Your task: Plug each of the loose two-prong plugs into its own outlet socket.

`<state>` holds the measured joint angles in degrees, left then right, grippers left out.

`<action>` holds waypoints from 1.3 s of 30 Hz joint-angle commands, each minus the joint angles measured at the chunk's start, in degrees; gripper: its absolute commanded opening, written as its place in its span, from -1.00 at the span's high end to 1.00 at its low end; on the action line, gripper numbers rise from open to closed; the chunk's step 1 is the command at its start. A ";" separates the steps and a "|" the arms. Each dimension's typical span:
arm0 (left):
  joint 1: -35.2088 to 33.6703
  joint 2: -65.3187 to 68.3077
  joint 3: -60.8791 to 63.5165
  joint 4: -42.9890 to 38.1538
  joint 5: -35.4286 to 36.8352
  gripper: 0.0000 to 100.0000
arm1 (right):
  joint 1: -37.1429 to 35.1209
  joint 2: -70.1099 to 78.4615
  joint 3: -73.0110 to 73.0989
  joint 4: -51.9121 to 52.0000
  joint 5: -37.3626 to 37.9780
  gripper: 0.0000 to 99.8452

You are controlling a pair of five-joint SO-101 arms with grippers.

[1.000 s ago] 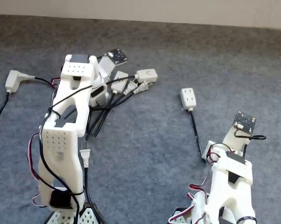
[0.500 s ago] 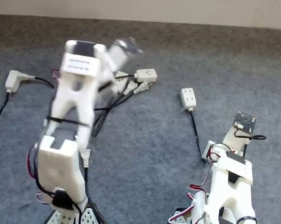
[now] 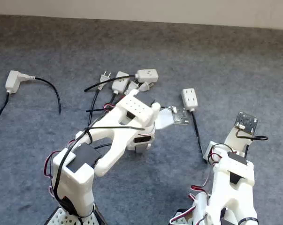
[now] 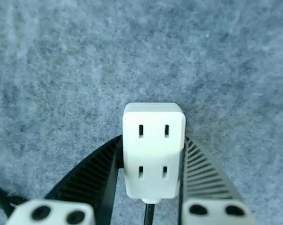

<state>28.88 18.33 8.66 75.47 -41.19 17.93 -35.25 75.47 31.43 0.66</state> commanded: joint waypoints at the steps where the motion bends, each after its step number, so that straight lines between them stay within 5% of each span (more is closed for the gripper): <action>1: 1.10 1.80 2.42 -3.43 0.35 0.98 | -0.40 -1.45 -0.22 -0.84 0.62 0.35; 4: 2.59 4.18 2.42 -3.25 0.53 0.94 | -0.40 -1.45 -0.31 -0.84 0.62 0.35; 10: 5.93 3.30 1.01 -0.18 0.53 0.54 | -0.40 -1.45 -0.31 -0.84 0.62 0.35; 24: 6.46 -12.26 -9.80 15.47 3.87 0.60 | -0.48 -1.45 -0.31 -0.84 0.62 0.35; 28: -0.66 -13.14 -14.11 15.21 10.11 0.61 | -0.48 -1.45 -0.22 -0.84 2.73 0.35; 35: -20.53 -18.86 -13.49 11.16 32.70 0.68 | -1.01 -1.45 -0.22 -0.84 3.78 0.35; 39: -26.24 -24.40 -2.42 11.16 32.53 0.70 | -1.01 -1.45 -0.22 -0.84 3.78 0.35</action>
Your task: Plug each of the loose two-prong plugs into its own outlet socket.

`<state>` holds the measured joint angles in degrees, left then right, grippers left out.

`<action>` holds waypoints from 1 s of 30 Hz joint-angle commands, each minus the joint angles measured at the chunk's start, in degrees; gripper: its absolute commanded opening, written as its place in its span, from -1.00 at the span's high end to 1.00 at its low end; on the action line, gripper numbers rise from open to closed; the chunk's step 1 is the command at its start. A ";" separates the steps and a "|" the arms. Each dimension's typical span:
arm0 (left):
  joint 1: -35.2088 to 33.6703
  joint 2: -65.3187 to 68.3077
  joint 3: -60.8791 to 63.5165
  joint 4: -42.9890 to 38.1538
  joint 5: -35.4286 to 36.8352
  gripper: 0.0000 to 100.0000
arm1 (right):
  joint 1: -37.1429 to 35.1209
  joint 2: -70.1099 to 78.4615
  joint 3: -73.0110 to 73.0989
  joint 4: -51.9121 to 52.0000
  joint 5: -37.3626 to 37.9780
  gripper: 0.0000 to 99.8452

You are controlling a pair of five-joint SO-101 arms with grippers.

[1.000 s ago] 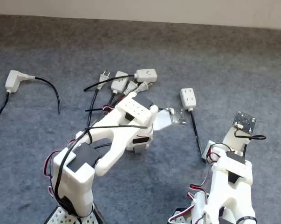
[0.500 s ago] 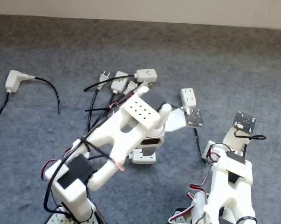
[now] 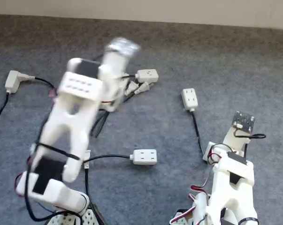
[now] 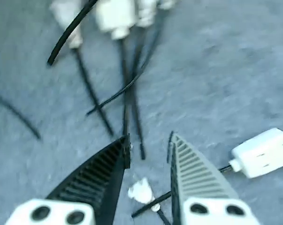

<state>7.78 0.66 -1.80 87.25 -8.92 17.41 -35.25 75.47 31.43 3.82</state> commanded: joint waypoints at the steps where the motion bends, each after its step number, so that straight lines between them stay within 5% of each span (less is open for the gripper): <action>1: -5.85 -8.48 11.38 -0.53 -1.67 0.69 | -0.40 -1.45 -0.22 -0.84 0.70 0.35; 7: -9.63 -23.87 32.13 6.51 -19.87 0.67 | -0.48 -1.45 -0.22 -0.84 0.97 0.35; 11: -14.90 -34.68 42.68 6.42 -23.47 0.67 | -0.48 -1.45 -0.31 -0.84 0.97 0.35; 21: -18.42 -39.16 62.81 -15.65 -23.65 0.67 | -0.57 -1.45 -0.22 -0.84 0.97 0.35; 30: -18.07 -39.16 62.90 -21.98 -20.75 0.50 | -0.57 -1.45 -0.22 -0.84 0.97 0.35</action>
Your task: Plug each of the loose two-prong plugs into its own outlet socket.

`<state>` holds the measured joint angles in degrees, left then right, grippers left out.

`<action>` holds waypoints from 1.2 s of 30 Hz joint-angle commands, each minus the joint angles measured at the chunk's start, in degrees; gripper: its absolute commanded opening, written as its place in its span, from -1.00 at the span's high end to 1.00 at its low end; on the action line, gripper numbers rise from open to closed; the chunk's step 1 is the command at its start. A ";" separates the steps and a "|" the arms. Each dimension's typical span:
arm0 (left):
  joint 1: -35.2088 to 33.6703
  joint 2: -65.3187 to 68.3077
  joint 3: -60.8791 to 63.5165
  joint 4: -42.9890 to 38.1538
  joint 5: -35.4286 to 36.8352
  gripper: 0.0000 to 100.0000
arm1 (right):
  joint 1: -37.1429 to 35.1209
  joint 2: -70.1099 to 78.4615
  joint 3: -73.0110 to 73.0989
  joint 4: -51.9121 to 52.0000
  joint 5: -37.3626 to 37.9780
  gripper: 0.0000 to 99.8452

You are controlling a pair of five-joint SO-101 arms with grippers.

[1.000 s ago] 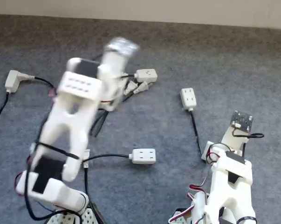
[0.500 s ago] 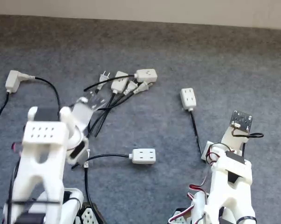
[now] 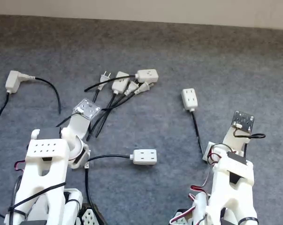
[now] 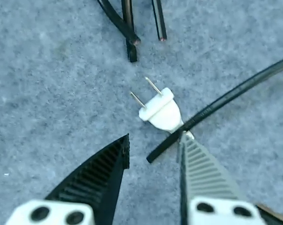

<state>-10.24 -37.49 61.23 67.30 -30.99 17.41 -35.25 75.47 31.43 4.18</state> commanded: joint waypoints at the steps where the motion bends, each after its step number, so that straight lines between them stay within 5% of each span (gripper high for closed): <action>1: 0.13 -1.01 -0.13 -2.29 1.32 0.48 | -0.57 -1.45 -0.22 -0.84 0.62 0.35; 9: 4.26 -1.01 0.13 -3.96 1.32 0.47 | -1.45 -1.45 -0.13 -0.84 0.62 0.35; 17: 3.47 -0.92 0.13 -10.90 7.56 0.47 | -1.36 -1.45 -0.13 -0.84 0.70 0.35; 36: 0.04 -0.84 3.56 -14.24 9.85 0.47 | -1.36 -1.45 -0.13 -0.75 0.70 0.35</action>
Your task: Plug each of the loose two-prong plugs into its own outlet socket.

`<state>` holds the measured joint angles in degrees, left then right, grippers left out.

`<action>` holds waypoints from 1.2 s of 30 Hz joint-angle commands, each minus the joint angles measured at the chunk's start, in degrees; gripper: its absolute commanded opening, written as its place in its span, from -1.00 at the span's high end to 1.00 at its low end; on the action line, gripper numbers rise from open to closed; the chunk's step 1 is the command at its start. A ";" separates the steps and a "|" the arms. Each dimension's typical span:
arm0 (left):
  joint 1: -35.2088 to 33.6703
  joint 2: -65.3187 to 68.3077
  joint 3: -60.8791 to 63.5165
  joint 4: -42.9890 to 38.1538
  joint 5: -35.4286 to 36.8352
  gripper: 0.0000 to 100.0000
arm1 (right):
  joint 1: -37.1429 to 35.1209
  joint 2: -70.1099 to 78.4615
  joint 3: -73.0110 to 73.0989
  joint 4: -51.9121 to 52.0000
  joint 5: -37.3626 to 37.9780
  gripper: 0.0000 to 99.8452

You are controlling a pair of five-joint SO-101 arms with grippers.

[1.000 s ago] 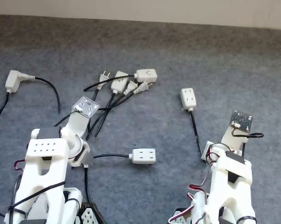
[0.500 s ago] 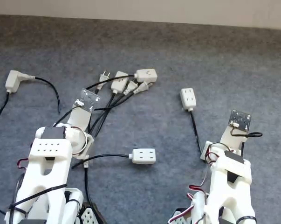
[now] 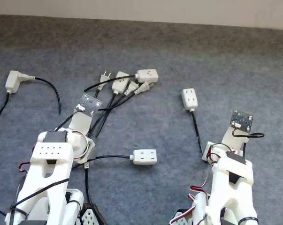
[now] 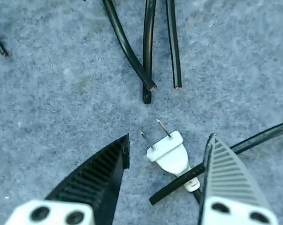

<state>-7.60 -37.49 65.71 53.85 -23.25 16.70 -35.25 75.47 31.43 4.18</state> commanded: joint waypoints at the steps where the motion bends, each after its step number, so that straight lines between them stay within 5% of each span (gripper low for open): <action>1: -2.86 -0.84 -0.92 -0.62 2.11 0.47 | -0.66 -1.45 -0.13 -0.75 0.70 0.35; 11: -2.68 -0.84 3.82 -1.23 -2.73 0.48 | -0.66 -1.45 -0.13 -0.75 0.70 0.35; 24: -2.77 -1.01 5.05 -6.59 -3.08 0.99 | -0.75 -1.45 -0.13 -0.75 0.70 0.35; 28: -3.12 -1.01 -3.82 -3.16 -3.08 0.99 | -0.75 -1.45 -0.13 -0.75 0.70 0.35; 36: -2.24 0.66 -44.18 18.55 -2.81 0.99 | -0.75 -1.45 -0.13 -0.75 0.70 0.35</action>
<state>-10.07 -37.49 44.09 63.78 -26.15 16.44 -35.25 75.47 31.43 4.18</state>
